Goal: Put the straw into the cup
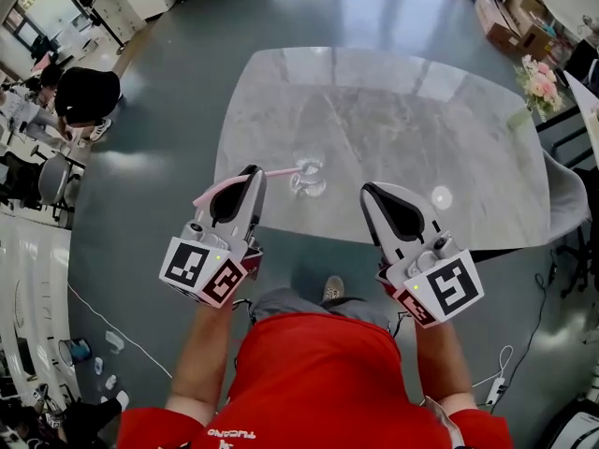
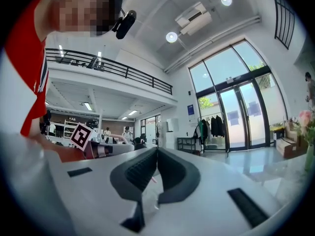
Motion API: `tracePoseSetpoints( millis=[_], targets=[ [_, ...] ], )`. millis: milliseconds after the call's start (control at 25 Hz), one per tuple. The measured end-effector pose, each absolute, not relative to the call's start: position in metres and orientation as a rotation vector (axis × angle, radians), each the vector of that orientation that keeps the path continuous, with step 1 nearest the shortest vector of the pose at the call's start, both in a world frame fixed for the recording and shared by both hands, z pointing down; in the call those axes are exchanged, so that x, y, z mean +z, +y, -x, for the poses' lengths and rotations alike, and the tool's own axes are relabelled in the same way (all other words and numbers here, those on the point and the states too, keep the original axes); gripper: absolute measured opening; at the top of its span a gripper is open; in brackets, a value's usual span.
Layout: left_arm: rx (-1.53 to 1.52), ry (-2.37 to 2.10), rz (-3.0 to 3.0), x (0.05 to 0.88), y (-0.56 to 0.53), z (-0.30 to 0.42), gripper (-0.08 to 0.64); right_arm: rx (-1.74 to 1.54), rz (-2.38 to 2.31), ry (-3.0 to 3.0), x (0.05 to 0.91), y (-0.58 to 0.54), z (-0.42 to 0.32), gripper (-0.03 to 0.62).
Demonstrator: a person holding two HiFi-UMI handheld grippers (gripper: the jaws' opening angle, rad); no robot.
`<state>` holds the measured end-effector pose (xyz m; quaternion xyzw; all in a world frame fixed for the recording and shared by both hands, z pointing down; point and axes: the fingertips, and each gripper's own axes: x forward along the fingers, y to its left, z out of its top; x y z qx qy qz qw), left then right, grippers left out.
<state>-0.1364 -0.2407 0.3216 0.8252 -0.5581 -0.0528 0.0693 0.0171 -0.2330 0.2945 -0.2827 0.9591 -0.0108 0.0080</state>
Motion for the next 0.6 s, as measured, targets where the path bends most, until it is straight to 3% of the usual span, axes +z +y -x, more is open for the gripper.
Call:
tracePoseSetpoints(
  millis=[600],
  targets=[
    [-0.039, -1.574, -2.496, 0.381, -0.298, 0.132, 0.032, -0.083, 1.013, 3.007, 0.307, -0.252, -0.004, 0.002]
  ],
)
